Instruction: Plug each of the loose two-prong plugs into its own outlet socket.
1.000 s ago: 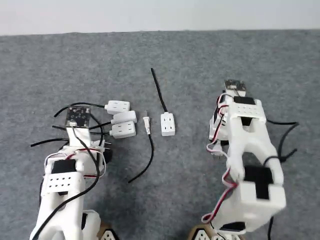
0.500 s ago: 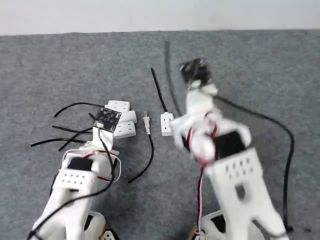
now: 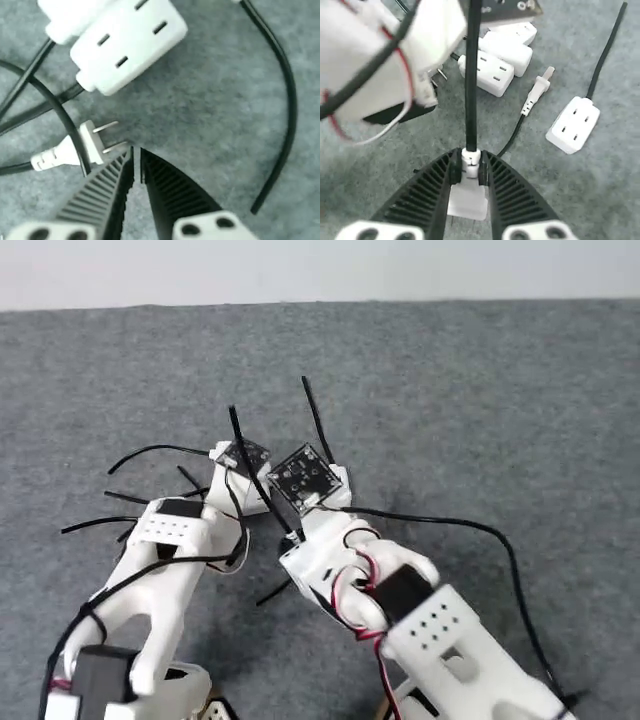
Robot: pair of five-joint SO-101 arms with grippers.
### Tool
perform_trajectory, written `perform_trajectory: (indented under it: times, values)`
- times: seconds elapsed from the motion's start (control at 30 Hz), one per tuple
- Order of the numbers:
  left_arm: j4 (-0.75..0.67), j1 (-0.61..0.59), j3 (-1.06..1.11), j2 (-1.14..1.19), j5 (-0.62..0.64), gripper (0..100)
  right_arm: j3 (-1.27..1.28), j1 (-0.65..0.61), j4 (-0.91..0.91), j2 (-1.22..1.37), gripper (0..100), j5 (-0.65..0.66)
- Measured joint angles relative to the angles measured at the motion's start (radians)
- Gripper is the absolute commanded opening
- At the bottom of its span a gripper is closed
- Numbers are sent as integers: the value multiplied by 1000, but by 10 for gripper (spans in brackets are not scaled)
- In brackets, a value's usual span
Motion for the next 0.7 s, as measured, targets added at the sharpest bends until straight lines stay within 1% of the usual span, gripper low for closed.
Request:
perform_trajectory:
  times: [0.13, 0.47, 0.7]
  values:
    - [-23, 15, 103, -121, -49, 13, 0, 0, -34, 66, 8, -6]
    - [-34, 72, 305, -411, -167, 13, 0, 18, -35, 66, 8, -9]
    - [-34, 94, 393, -562, -192, 13, 0, 68, -35, 66, 8, -9]
